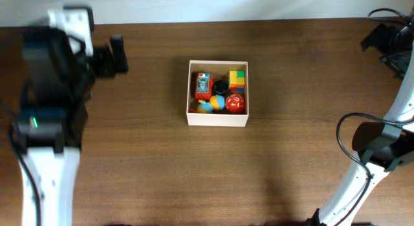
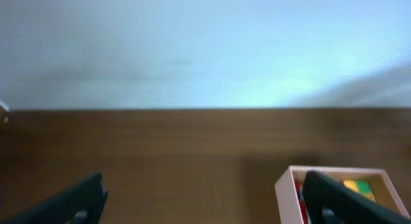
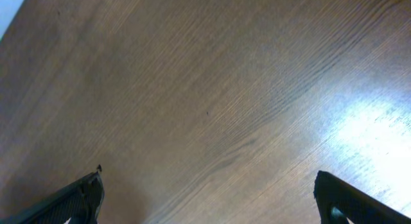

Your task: Pack container

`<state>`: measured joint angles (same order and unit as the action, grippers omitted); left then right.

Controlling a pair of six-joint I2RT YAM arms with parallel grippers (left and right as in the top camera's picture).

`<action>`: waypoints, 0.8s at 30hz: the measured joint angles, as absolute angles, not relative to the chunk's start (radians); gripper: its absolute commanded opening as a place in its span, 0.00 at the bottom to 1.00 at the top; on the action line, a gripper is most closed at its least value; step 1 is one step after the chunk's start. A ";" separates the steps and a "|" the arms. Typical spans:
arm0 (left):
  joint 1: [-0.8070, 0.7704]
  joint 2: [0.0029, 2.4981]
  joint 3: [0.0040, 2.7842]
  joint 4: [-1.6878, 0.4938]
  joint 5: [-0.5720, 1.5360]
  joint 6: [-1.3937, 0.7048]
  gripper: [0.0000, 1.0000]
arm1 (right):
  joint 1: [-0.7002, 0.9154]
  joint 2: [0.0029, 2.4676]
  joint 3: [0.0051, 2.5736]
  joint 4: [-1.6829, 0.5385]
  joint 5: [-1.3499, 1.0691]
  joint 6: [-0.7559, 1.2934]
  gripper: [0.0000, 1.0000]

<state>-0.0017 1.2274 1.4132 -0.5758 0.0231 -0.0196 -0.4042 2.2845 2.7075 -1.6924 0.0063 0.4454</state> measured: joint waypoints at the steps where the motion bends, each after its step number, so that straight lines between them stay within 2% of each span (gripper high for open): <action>1: -0.002 1.177 1.329 -0.530 0.023 -0.020 0.99 | -0.404 2.284 2.708 -1.693 0.006 0.445 0.99; 7: -0.002 0.872 0.856 -0.246 0.022 -0.020 0.99 | -0.404 2.284 2.708 -1.693 0.006 0.445 0.99; 12: -0.002 0.617 0.577 -0.091 0.022 -0.016 0.99 | -0.404 2.284 2.708 -1.692 0.006 0.444 0.99; 16: -0.002 0.443 0.388 -0.032 0.022 -0.015 0.99 | -0.404 2.284 2.708 -1.693 0.006 0.445 0.99; 24: 0.001 0.257 0.170 0.012 0.022 0.010 0.99 | -0.404 2.284 2.708 -1.693 0.006 0.445 0.99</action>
<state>0.0010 0.2569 0.1699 0.0120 0.0219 0.0097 -0.4042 2.2845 2.7075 -1.6928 0.0059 0.4450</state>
